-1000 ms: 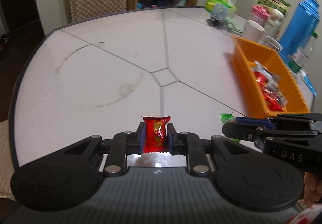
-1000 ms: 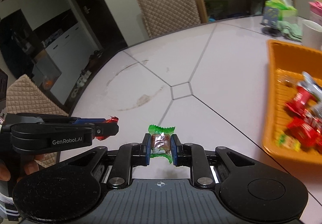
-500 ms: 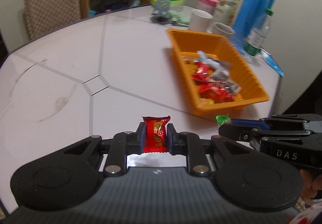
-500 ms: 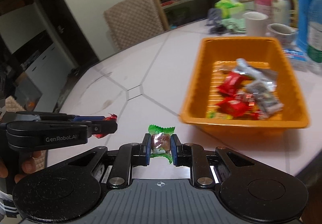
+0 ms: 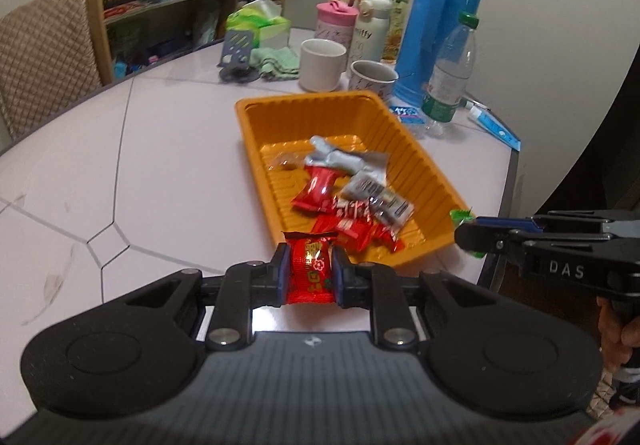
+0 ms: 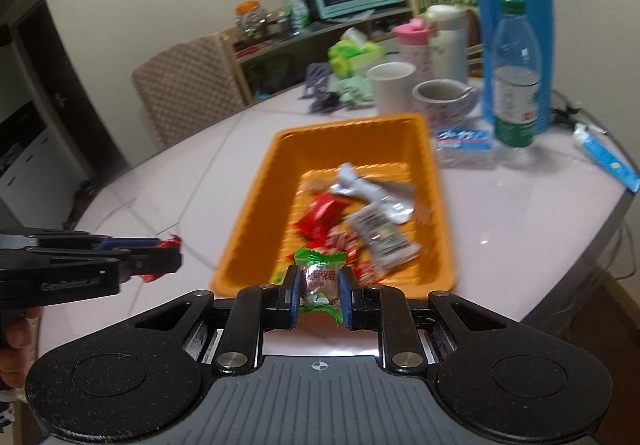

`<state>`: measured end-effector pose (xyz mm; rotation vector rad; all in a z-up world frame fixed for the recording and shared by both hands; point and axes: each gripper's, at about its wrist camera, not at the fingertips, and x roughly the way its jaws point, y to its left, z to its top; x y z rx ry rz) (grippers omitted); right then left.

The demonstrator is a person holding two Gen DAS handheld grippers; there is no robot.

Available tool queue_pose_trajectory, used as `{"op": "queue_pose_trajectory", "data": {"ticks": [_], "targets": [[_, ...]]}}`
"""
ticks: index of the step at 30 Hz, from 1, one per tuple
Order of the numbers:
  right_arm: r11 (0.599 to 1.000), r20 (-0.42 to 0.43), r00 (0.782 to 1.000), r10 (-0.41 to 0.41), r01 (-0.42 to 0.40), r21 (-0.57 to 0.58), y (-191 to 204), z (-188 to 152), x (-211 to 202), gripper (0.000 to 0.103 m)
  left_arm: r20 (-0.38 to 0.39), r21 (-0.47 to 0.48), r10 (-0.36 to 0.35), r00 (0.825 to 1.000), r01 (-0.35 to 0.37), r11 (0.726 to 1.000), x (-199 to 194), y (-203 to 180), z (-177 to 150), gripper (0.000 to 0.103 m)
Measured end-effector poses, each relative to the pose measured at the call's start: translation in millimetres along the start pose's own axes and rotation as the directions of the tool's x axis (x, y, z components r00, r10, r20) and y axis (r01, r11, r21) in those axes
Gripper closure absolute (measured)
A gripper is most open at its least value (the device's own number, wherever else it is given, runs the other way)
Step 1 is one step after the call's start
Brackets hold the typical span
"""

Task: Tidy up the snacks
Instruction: 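Carry both held candies over the orange tray, then lower both candies into the tray and open both grippers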

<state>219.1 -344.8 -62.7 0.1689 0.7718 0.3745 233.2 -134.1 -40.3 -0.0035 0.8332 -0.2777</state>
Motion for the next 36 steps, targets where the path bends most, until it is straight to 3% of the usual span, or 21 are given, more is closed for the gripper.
{"op": "queue_pose_trajectory", "data": {"ticks": [11,31,36], "targets": [[0.997,0.003,0.997,-0.076,0.076,-0.010,-28.5,19.1,24.5,0.083,-0.008,0.019,-0.001,1.000,0.001,1.000,27.8,-9.0,21.6,0.084],[0.991,-0.059,0.990,-0.125,0.123,-0.043,-40.0,23.8,66.3,0.082,-0.048,0.030,0.002,0.999,0.000,1.000,62.4,-5.8,35.4,0.084],[0.991,-0.060,0.990,-0.127,0.125,-0.039,-40.5,26.3,68.7,0.075,-0.053,0.035,-0.001,0.999,0.003,0.999,67.4,-5.7,37.5,0.084]]}}
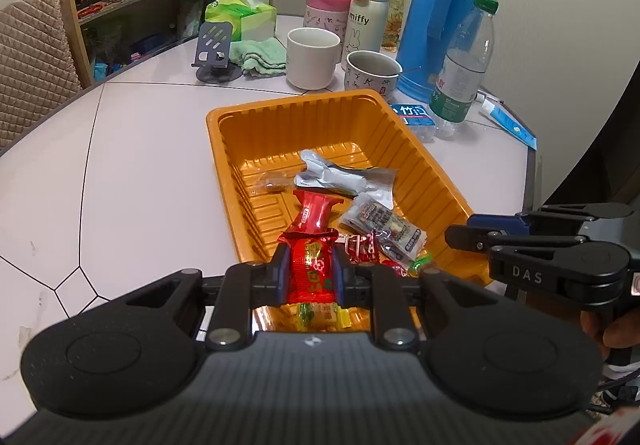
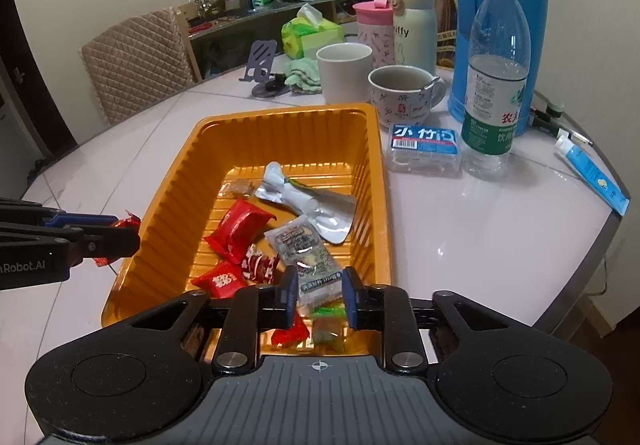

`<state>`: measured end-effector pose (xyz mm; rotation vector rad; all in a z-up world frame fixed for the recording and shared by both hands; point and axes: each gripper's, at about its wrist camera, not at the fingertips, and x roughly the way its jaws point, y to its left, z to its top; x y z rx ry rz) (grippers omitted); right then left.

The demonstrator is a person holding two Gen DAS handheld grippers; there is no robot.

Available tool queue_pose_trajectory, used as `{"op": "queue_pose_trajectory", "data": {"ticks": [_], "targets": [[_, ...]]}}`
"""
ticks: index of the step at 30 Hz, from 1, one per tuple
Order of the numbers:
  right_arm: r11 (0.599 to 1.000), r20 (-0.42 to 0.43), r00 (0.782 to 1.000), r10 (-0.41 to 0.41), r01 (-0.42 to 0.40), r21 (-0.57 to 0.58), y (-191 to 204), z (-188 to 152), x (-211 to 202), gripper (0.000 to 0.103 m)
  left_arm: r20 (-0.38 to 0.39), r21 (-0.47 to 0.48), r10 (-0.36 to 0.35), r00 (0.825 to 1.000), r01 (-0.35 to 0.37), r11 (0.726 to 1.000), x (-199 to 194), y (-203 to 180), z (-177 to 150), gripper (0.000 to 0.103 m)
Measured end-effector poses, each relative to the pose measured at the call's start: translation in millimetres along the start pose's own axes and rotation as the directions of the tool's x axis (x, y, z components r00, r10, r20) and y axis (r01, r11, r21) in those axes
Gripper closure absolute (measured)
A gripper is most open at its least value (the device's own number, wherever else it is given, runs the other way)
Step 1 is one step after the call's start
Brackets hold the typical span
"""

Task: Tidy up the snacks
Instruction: 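Lower both candies into the tray and open both grippers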

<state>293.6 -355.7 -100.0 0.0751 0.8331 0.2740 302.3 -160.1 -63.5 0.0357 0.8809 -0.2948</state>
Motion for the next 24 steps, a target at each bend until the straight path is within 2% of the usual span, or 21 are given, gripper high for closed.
{"op": "queue_pose_trajectory", "data": {"ticks": [2,4,22,24], "targets": [[1.000,0.009,1.000,-0.004,0.003,0.010,-0.9,0.8,-0.6,0.069,-0.001,0.002,-0.003,1.000,0.003,1.000,1.0,0.1,0.9,0.084],[1.000,0.014,1.000,-0.004,0.004,0.015,-1.6,1.7,-1.2,0.068,-0.003,0.003,-0.004,1.000,0.004,1.000,2.7,0.4,2.3,0.084],[0.998,0.018,1.000,0.017,-0.018,0.061,-7.5,9.8,3.6,0.067,-0.007,0.015,0.002,1.000,-0.001,1.000,21.9,1.7,15.5,0.083],[0.997,0.018,1.000,0.021,-0.023,0.071,-8.3,9.7,2.8,0.066,-0.003,0.016,0.004,1.000,-0.004,1.000,23.2,1.5,17.3,0.079]]}}
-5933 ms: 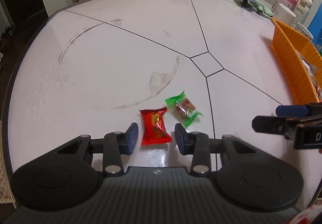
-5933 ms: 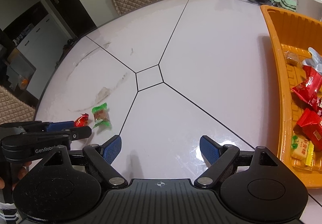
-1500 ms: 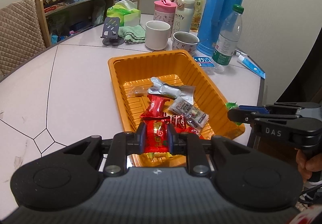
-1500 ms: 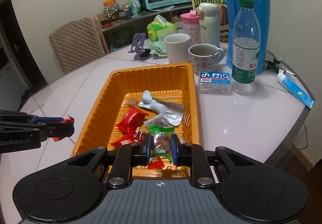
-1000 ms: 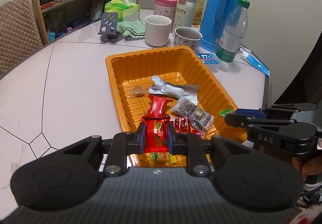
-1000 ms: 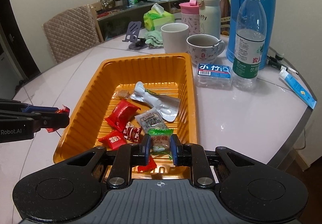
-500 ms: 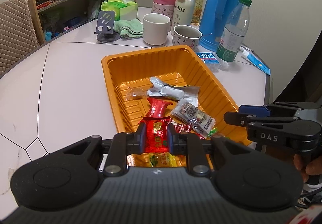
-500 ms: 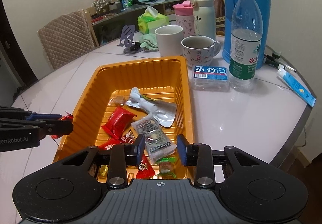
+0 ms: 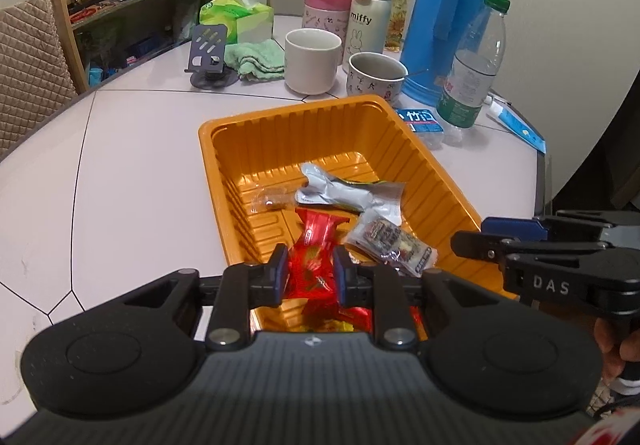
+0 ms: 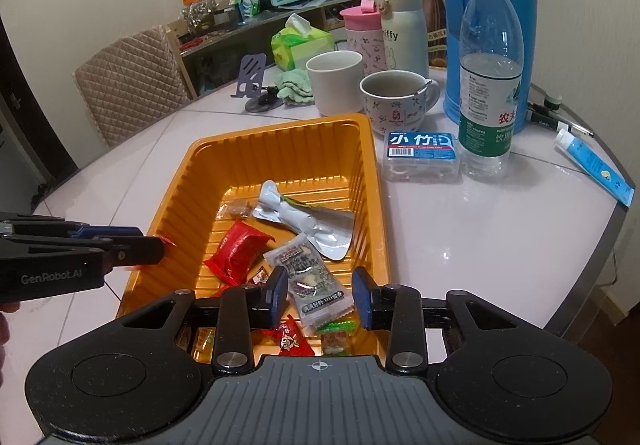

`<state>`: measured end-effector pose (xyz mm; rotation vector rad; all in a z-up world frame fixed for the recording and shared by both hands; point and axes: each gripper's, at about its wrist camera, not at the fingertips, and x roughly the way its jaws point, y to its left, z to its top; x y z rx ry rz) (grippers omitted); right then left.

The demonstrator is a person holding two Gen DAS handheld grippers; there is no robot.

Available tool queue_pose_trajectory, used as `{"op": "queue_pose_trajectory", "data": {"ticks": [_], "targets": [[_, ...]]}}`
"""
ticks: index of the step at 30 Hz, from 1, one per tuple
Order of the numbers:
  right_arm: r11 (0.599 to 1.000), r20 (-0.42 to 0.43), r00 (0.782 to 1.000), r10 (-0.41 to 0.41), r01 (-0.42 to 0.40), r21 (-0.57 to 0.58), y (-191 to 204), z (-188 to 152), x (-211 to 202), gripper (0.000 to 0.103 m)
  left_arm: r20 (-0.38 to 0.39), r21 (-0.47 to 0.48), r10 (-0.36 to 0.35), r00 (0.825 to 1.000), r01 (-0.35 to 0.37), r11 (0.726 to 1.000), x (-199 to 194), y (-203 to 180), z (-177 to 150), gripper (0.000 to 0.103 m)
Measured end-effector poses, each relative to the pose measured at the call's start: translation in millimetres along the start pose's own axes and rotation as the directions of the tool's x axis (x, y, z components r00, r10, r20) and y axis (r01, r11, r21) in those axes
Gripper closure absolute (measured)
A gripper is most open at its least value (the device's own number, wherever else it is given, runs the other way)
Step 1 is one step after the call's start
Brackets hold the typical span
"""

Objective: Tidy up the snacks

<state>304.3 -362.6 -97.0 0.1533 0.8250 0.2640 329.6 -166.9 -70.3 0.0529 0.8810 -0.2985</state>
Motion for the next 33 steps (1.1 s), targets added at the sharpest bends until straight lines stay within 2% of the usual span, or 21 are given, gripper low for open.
{"op": "queue_pose_trajectory", "data": {"ticks": [4,11,13,18,20,25,33], "targets": [[1.000,0.001,1.000,0.011,-0.011,0.012,-1.4,-1.1,-3.3,0.060,0.003,-0.005,0.010,1.000,-0.010,1.000,-2.1,0.2,0.6,0.074],[0.998,0.017,0.999,0.043,-0.044,0.045,1.0,-5.1,-21.6,0.028,0.009,-0.051,0.046,0.999,-0.045,0.998,-26.2,6.7,-11.9,0.061],[0.997,0.015,0.998,0.061,-0.061,0.043,3.6,-7.0,-28.0,0.023,0.008,-0.065,0.067,0.998,-0.066,0.996,-37.4,8.6,-18.9,0.054],[0.995,0.015,0.996,0.092,-0.093,0.024,13.6,-14.9,-47.7,0.018,0.012,-0.108,0.120,0.993,-0.118,0.987,-72.9,10.7,-38.4,0.045],[0.994,0.018,0.994,0.107,-0.107,0.018,18.1,-19.9,-56.6,0.017,0.009,-0.138,0.141,0.990,-0.139,0.981,-88.6,11.4,-46.3,0.037],[0.990,-0.003,0.990,0.141,-0.141,-0.006,32.0,-31.5,-74.9,0.017,0.009,-0.206,0.207,0.978,-0.201,0.958,-125.4,13.7,-70.6,0.032],[0.980,-0.075,0.981,0.179,-0.185,-0.080,68.1,-53.4,-98.2,0.016,-0.032,-0.301,0.267,0.963,-0.264,0.916,-174.4,22.6,-110.8,0.031]]}}
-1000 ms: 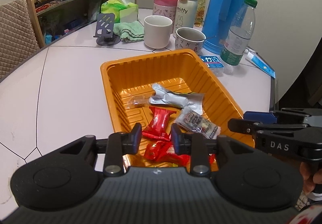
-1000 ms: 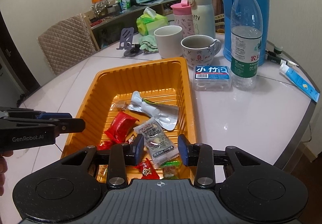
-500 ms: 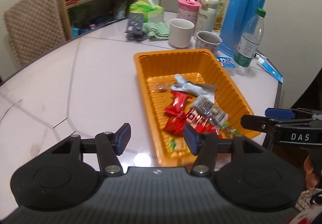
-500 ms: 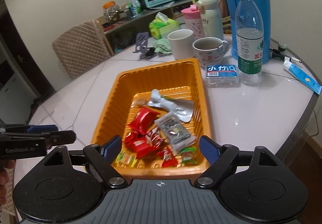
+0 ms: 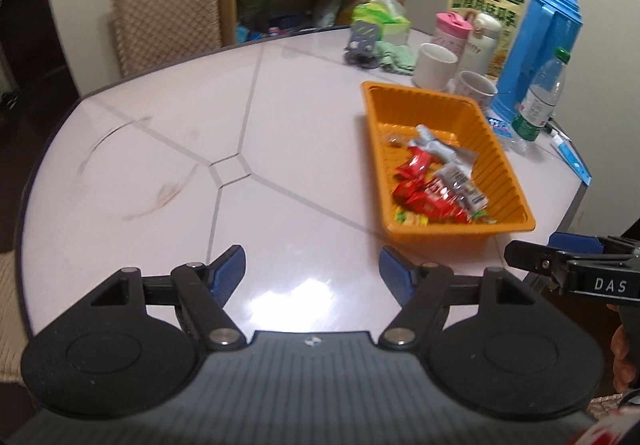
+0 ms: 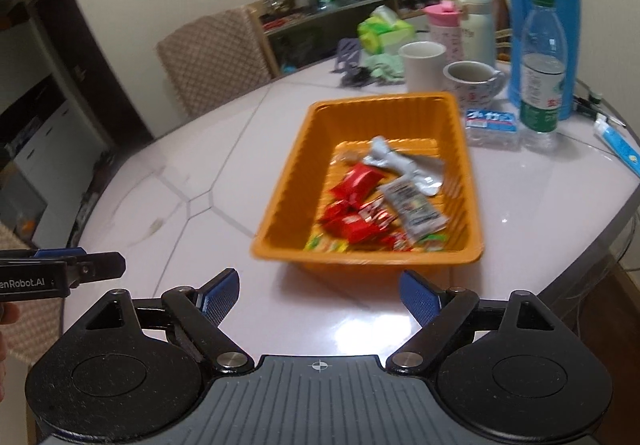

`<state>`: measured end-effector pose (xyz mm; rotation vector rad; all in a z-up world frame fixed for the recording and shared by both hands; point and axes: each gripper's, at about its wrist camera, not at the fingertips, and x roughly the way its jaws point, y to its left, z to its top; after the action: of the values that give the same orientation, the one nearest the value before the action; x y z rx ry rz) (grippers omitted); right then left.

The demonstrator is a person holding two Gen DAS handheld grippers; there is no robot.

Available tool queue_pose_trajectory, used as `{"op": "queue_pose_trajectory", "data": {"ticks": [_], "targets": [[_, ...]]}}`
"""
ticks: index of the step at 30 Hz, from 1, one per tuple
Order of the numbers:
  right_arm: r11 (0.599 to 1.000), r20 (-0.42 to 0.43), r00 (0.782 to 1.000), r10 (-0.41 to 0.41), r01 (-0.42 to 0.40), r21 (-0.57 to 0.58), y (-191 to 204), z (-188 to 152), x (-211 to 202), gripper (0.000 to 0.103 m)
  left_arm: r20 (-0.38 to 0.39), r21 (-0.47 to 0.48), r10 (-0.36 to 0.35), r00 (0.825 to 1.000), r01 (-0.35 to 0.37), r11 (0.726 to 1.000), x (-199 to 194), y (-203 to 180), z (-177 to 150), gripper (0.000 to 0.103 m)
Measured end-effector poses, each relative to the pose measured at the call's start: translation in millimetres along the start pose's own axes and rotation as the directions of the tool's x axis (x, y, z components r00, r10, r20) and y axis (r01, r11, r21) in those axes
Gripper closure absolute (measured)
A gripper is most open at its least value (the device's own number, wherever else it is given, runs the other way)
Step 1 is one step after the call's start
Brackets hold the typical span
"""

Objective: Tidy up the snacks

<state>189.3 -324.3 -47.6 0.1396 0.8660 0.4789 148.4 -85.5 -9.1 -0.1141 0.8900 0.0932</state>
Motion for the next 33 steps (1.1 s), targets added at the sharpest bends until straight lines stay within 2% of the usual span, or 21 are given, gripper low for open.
{"op": "queue_pose_trajectory", "data": {"ticks": [8,23,33], "targets": [[0.998,-0.060,0.997,0.041,-0.044,-0.039,42.1,-19.4,0.6,0.016,-0.016,-0.019,0.040,0.999,-0.040,0.999,-28.8,26.3,-29.2,0.031],[0.997,-0.086,0.996,0.028,-0.033,-0.065,131.9,-60.6,-9.2,0.016,-0.054,0.014,0.001,0.999,0.000,1.000,-70.0,85.5,-70.8,0.031],[0.998,-0.100,0.995,0.015,-0.021,-0.058,163.4,-84.2,-8.6,0.016,-0.059,0.012,-0.010,0.998,0.011,1.000,-86.1,116.3,-91.1,0.031]]}}
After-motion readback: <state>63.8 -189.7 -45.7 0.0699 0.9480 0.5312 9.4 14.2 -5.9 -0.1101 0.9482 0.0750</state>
